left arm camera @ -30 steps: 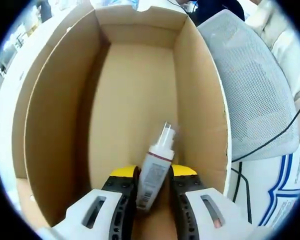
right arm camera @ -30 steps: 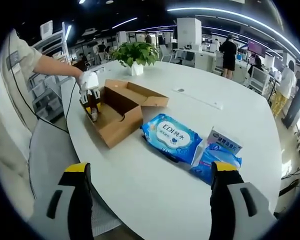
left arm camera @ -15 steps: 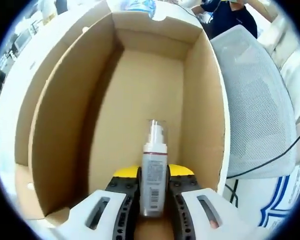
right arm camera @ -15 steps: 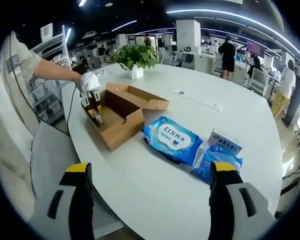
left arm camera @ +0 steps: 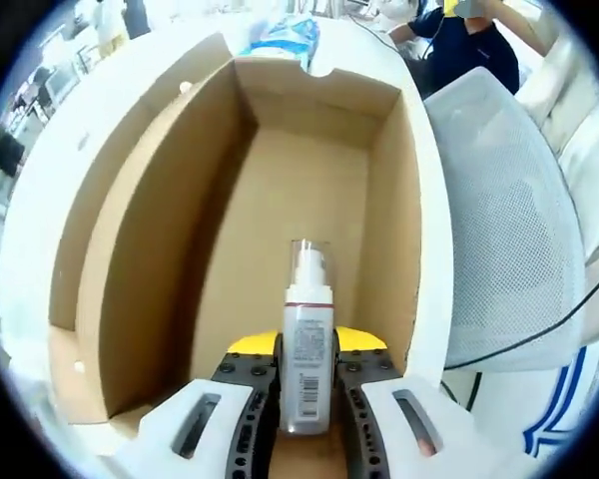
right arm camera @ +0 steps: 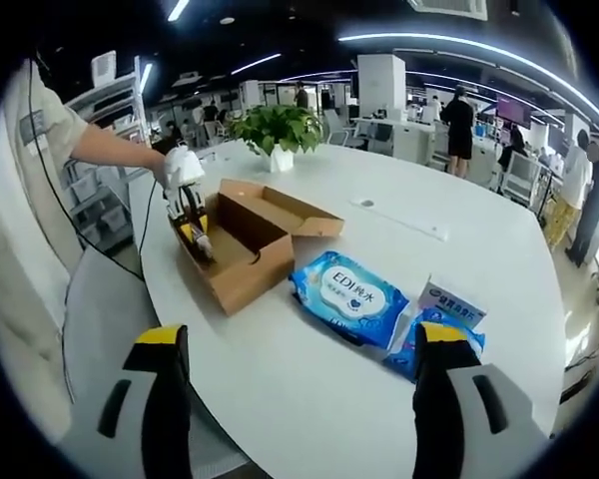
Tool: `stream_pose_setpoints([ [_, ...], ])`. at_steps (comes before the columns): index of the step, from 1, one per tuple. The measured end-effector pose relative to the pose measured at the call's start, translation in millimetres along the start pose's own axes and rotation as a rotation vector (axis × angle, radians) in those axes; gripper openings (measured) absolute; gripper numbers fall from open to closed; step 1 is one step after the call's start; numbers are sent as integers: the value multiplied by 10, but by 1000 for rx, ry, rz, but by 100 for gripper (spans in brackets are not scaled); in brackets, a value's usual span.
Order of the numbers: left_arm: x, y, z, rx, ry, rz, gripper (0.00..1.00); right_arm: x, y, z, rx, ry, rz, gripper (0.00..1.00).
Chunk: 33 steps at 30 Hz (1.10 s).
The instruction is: Operate the shoe box by opening the lid, removing the specified soft item, and placing it in the target area until the item is outside and the box remains undamaged.
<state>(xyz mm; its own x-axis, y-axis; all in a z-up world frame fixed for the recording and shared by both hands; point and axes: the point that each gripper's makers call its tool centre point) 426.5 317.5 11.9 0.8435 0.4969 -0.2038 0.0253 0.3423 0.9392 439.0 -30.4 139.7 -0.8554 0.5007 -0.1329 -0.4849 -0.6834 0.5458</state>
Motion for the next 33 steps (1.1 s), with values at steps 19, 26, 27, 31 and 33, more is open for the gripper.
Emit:
stream_pose_setpoints([
  [19, -247, 370, 468, -153, -71, 23, 16, 185, -123, 294, -103, 107, 38, 68],
  [26, -405, 538, 701, -233, -102, 12, 16, 289, -195, 391, -127, 122, 65, 61],
  [27, -422, 550, 721, -240, -108, 12, 16, 296, -200, 397, -129, 121, 66, 60],
  [31, -502, 582, 775, -253, -120, 3, 16, 364, -247, 465, -147, 132, 81, 57],
  [33, -540, 594, 803, -260, -129, -1, 16, 397, -269, 490, -154, 139, 88, 55],
])
Point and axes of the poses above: the point that each gripper's makers call its tool centre point, and the gripper's own axes: y roughly backward along the fingers, x roughly to its left, z roughly out of its top, and after that the axes turned 13 degrees about y, right-handed
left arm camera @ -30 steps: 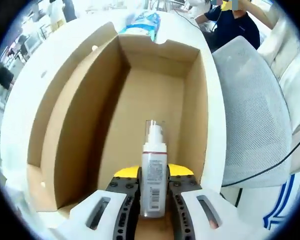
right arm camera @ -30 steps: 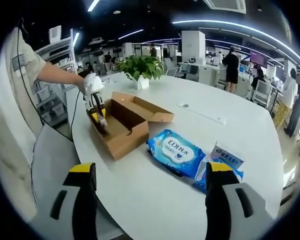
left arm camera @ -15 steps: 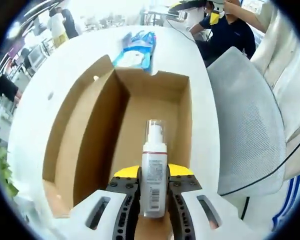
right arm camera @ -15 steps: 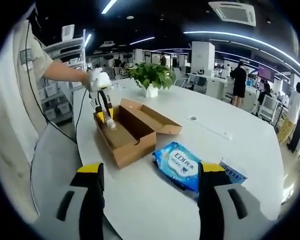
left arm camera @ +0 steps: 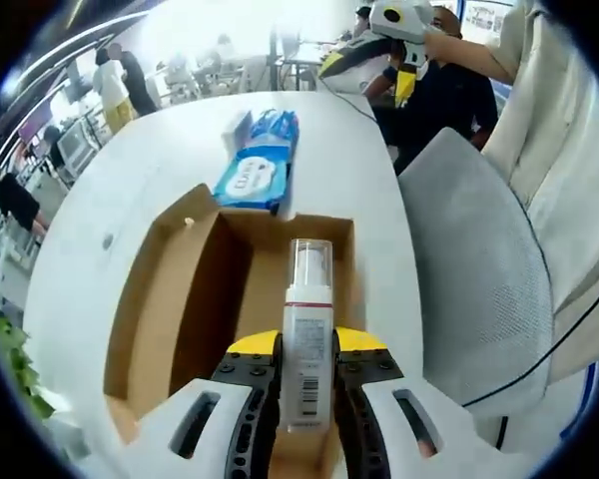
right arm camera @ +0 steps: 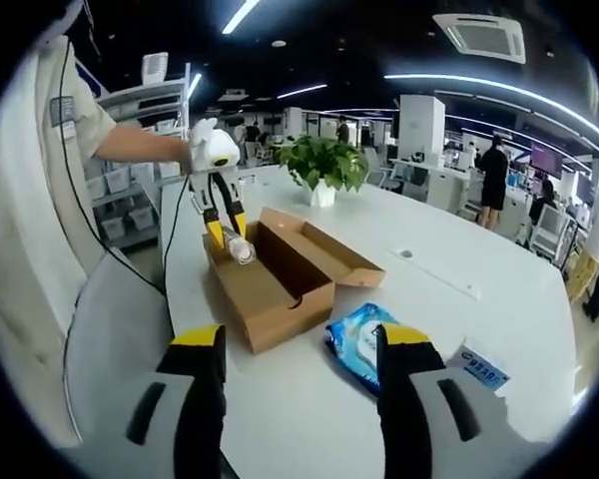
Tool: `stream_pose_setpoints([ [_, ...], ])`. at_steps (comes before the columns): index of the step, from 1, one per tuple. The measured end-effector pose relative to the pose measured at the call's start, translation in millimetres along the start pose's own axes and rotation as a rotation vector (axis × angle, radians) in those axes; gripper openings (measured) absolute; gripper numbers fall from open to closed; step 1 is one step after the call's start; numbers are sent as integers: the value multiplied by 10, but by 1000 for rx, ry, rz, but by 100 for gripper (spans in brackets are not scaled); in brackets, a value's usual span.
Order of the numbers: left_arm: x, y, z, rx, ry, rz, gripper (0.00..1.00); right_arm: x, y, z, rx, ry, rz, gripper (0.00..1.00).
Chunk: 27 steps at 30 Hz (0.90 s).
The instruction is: Operate the shoe box by opening the lid, removing the specified soft item, and placing it in the target area until the item is outside and the box remains undamaged.
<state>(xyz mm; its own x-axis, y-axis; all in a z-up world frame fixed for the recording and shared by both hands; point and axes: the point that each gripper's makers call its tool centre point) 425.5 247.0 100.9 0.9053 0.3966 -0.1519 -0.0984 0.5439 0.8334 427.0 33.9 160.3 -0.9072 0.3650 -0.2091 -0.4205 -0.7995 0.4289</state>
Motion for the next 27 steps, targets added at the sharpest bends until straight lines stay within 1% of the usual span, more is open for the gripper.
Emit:
stream_pose_setpoints([
  [15, -239, -34, 248, -46, -33, -45, 16, 227, -175, 170, -48, 15, 54, 47],
  [20, -318, -50, 334, -60, -48, -66, 16, 286, -234, 258, -78, 26, 71, 43],
  [27, -384, -83, 417, -72, -69, -90, 16, 377, -342, 328, -86, 46, 109, 41],
])
Point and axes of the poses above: the point that each gripper's makers call its tool centre point, and the gripper's own axes: y roughly backward along the fingers, x roughly to its left, z roughly out of its top, and after that the axes turned 13 degrees about y, right-handed
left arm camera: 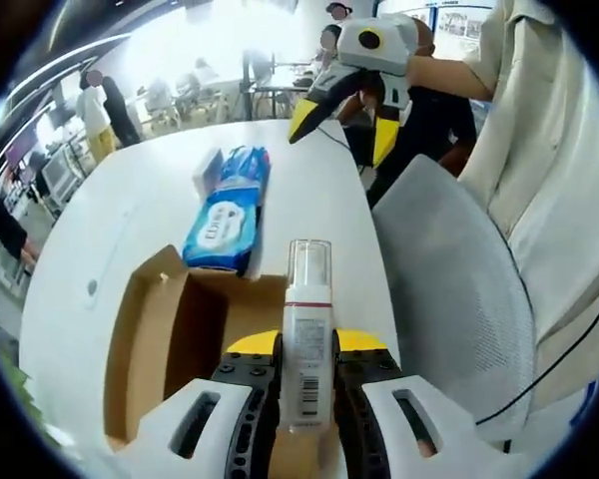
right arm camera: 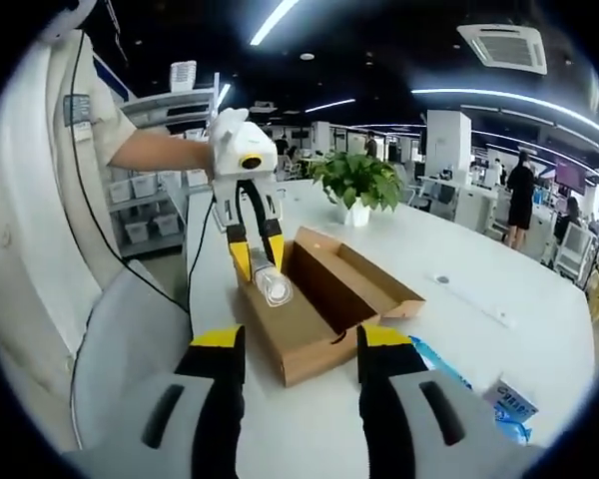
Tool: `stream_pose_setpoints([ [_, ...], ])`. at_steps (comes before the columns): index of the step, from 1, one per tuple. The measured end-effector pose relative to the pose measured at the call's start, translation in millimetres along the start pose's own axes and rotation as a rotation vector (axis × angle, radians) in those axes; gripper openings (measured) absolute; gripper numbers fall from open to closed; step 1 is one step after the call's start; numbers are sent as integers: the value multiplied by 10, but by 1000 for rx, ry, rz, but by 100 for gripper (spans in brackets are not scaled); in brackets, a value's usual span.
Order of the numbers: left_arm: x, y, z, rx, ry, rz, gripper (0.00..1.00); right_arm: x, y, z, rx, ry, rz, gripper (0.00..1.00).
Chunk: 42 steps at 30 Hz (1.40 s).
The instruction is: Operate the shoe box by opening the lid, removing the specified soft item, and placing it in the target area until the item is outside and the box remains undamaged.
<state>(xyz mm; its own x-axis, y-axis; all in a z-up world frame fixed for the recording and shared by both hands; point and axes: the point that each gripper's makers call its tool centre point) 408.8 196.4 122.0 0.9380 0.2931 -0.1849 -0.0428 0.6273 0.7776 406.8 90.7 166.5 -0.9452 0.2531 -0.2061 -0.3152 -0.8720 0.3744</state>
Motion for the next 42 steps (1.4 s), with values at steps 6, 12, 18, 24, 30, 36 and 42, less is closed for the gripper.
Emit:
stream_pose_setpoints([
  [6, -93, -29, 83, -10, -22, -28, 16, 95, -92, 33, -5, 13, 38, 37],
  [12, -185, -66, 153, -17, -44, -52, 16, 196, -181, 80, -15, 30, 73, 34],
  [18, -235, -89, 213, -29, -72, -70, 16, 252, -238, 122, -22, 38, 98, 31],
  [24, -327, -102, 290, -48, -94, -90, 16, 307, -291, 143, -20, 62, 124, 26],
  [30, -395, -101, 348, -67, -108, -106, 16, 341, -320, 159, -15, 92, 145, 20],
  [36, -427, -94, 396, -93, -117, -119, 16, 339, -341, 176, -18, 109, 147, 18],
  [42, -424, -99, 398, -106, -131, -126, 17, 361, -338, 182, -11, 159, 156, 17],
])
Point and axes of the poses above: the point that each gripper's makers call its tool centre point, and the gripper's own axes: y roughly backward along the fingers, x roughly to its left, z roughly out of its top, and after that the axes turned 13 degrees about y, right-handed
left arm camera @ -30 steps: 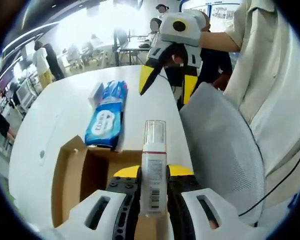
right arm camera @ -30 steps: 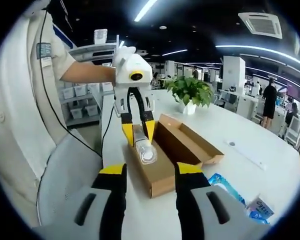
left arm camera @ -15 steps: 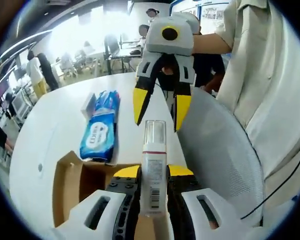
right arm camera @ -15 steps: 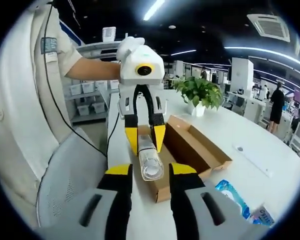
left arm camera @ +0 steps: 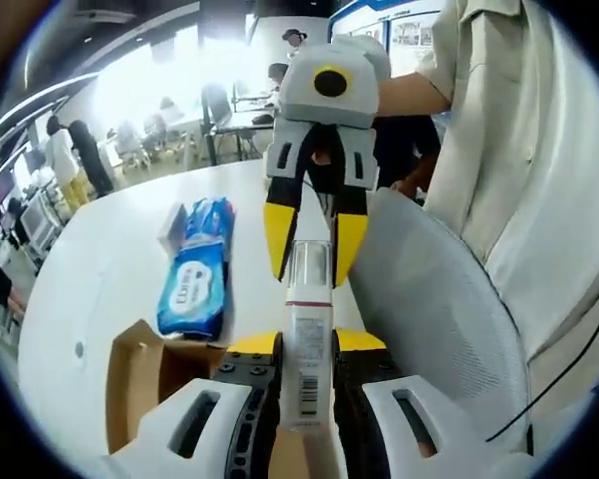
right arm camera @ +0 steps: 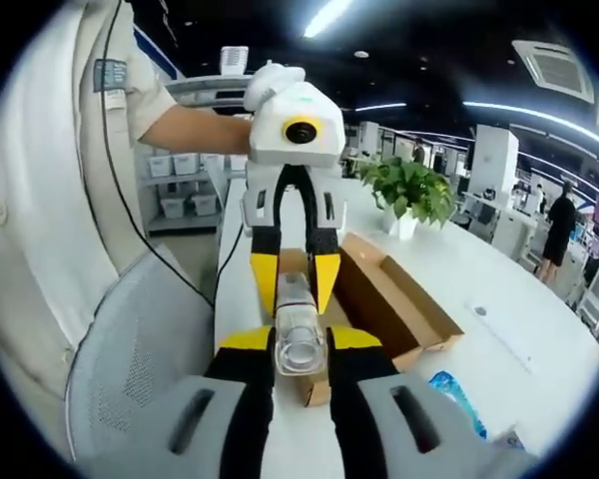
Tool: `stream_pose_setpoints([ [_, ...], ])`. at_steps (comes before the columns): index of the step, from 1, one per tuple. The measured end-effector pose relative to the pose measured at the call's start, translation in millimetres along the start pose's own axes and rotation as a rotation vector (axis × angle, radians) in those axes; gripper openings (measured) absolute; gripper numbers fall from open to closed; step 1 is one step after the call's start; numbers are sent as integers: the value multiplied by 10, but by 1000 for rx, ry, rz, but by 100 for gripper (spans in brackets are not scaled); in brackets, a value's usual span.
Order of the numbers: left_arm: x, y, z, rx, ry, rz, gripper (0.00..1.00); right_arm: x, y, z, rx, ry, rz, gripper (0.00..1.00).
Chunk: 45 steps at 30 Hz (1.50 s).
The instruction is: Operate the shoe box by opening the lid, removing the specified soft item, and placing it in the target area until the item is outside and the box remains undamaged.
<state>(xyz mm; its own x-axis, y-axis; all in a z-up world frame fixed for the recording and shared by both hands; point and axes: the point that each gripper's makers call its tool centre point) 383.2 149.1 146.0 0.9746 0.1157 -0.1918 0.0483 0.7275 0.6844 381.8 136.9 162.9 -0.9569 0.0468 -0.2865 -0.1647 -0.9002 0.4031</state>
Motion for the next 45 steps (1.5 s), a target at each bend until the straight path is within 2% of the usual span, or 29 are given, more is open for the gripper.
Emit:
stream_pose_setpoints([
  [5, 23, -16, 4, -9, -28, 9, 17, -17, -1, -6, 27, 34, -7, 16],
  [18, 38, -87, 43, -20, -56, -2, 19, -44, 63, -30, 56, 22, 18, 15],
  [29, 171, -38, 120, -66, -39, 42, 32, -100, 53, -50, 82, 34, 37, 15],
  [36, 226, 36, 69, -79, -19, 67, 37, -163, 59, -51, 92, 41, 41, 15],
  [45, 267, 93, -45, -92, 18, 105, 38, -241, 91, -81, 121, 63, 57, 15],
])
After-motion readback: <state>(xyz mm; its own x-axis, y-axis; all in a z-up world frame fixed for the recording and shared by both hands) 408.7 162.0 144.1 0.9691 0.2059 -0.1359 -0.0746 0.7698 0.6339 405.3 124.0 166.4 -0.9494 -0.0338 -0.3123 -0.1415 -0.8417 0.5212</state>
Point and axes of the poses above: the point that each gripper's makers call its tool centre point, and the gripper's own axes: y roughly backward along the fingers, x roughly to its left, z roughly out of its top, and after that the axes turned 13 degrees about y, right-handed
